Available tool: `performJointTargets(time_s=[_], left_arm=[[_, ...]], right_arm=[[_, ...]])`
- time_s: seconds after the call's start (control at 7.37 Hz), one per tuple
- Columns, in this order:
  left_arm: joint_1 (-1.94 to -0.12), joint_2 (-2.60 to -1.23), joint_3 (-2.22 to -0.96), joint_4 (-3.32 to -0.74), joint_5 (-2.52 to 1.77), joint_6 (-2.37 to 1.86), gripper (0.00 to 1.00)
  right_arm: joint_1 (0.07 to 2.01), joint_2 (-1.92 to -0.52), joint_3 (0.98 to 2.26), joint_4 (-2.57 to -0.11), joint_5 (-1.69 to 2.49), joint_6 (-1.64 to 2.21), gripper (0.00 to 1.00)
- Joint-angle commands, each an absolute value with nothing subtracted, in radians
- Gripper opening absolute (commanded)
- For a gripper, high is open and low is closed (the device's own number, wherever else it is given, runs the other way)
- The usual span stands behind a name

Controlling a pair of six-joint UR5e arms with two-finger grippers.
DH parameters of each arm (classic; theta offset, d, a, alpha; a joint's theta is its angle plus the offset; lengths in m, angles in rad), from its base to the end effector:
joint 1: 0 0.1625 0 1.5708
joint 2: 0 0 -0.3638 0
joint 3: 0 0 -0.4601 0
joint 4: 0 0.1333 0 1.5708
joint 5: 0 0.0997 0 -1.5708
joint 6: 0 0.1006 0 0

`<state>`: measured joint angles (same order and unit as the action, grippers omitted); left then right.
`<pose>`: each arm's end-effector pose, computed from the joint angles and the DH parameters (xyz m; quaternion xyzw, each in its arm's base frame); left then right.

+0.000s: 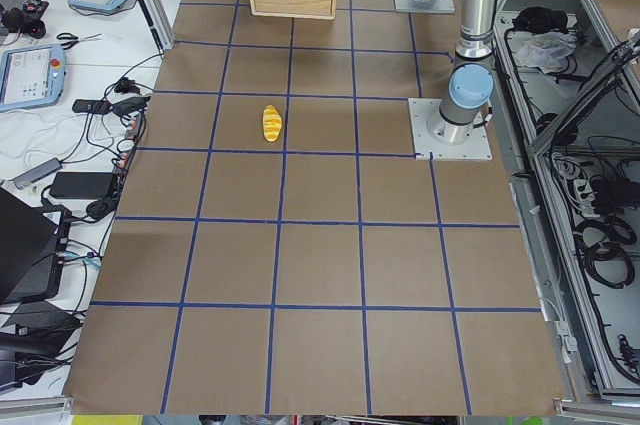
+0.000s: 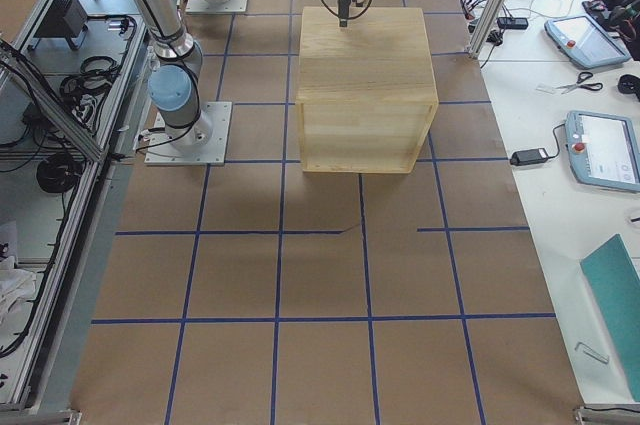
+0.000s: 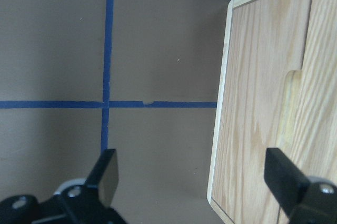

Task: Open upper drawer
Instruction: 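Move the left gripper toward the black handle of the wooden drawer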

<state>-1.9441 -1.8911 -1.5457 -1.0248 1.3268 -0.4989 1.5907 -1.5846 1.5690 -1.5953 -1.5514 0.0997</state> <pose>-0.3931 -0.5715 0.3041 0.0466 -0.9838 0.0615 0.1619 0.1463 -0.5559 0.4369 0.0397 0.9990 -0.0194 0.0109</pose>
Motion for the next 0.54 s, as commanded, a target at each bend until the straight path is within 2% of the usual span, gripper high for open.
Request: performJointTargets(time_s=[0.0,0.41], left_arm=[[-1.966,-1.917,-1.508,-1.023,1.319,-0.543,1.00],[-1.999,-1.945,-1.463,-1.025,1.301,-0.621,1.00]], right_arm=[[1.591,-1.585,1.569,-1.595,-1.551,0.100,1.00],[1.591,-1.585,1.569,-1.595,-1.551,0.100,1.00]])
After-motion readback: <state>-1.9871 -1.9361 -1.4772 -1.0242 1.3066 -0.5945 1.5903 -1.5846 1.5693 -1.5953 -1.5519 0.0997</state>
